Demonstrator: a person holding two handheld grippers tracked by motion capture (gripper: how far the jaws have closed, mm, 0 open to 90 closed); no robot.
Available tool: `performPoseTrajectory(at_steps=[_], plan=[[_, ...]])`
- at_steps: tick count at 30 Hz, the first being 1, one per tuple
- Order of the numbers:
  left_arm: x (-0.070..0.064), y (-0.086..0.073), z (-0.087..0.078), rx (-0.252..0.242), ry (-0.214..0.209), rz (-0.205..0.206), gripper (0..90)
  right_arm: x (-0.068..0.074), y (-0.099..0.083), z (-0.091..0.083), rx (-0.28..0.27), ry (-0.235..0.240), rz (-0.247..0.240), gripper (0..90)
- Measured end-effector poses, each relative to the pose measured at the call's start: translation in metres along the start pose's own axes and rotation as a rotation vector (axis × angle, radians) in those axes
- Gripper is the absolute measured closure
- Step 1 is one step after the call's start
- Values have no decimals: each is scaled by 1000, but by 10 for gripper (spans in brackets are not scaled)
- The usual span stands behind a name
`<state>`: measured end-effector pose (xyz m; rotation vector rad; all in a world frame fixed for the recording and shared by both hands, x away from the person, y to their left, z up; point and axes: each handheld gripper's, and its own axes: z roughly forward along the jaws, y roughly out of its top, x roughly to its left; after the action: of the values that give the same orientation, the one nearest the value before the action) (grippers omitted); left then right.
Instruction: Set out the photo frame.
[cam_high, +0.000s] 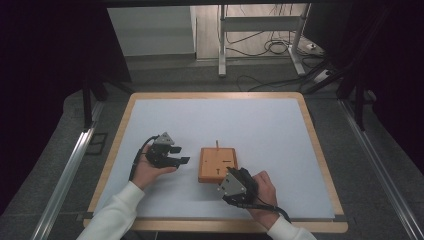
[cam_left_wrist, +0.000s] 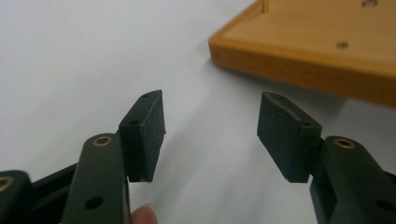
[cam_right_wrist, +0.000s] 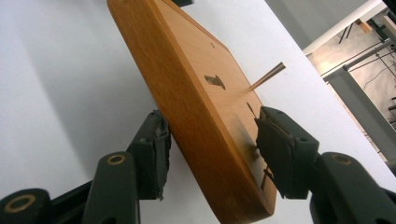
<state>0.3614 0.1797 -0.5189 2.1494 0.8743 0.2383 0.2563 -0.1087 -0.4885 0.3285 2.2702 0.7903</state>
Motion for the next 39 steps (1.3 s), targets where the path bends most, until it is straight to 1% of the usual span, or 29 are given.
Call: performPoseTrajectory(at_steps=[1, 2, 4, 5, 6, 8, 12, 14, 16, 19, 20, 21, 23, 29, 32, 39], plan=[[0, 0, 0, 0, 0, 0, 405, 0, 0, 0, 0, 0, 0, 455], [-1, -3, 0, 16, 5, 11, 401, -1, 0, 0, 2, -2, 0, 457], [-2, -5, 1, 19, 8, 18, 398, -1, 1, 0, 0, -2, 1, 459], [-3, -8, 1, 27, -3, 13, 398, -4, 2, 0, -4, -1, -1, 471], [-3, -8, 1, 27, -3, 13, 397, -4, 2, 0, -4, -1, -1, 471], [-4, -11, -1, 36, -5, 21, 397, -8, 4, -1, -10, -1, 4, 485], [-3, -15, -4, 28, -3, 15, 396, -12, 7, -1, -7, 8, 7, 491], [-2, -17, -5, 27, -5, 7, 396, -14, 10, 0, -6, 8, -1, 503], [-1, -19, -7, 31, -2, 9, 394, -17, 14, 1, 0, 14, -8, 512], [-1, -22, -8, 29, -2, 4, 394, -23, 20, 2, 12, 24, -14, 530], [-1, -23, -9, 29, -1, 3, 394, -28, 23, 3, 22, 30, -16, 540], [-1, -23, -9, 29, -1, 3, 394, -28, 23, 3, 22, 30, -16, 540], [-1, -24, -10, 27, -1, 5, 394, -35, 26, 3, 29, 42, -11, 549], [0, -24, -9, 28, -3, 5, 391, -49, 33, 4, 52, 64, -10, 571], [2, -25, -8, 35, -4, 1, 388, -53, 35, 5, 56, 75, -27, 585], [1, -25, -7, 44, -8, 4, 385, -54, 37, 6, 58, 64, -59, 622]])
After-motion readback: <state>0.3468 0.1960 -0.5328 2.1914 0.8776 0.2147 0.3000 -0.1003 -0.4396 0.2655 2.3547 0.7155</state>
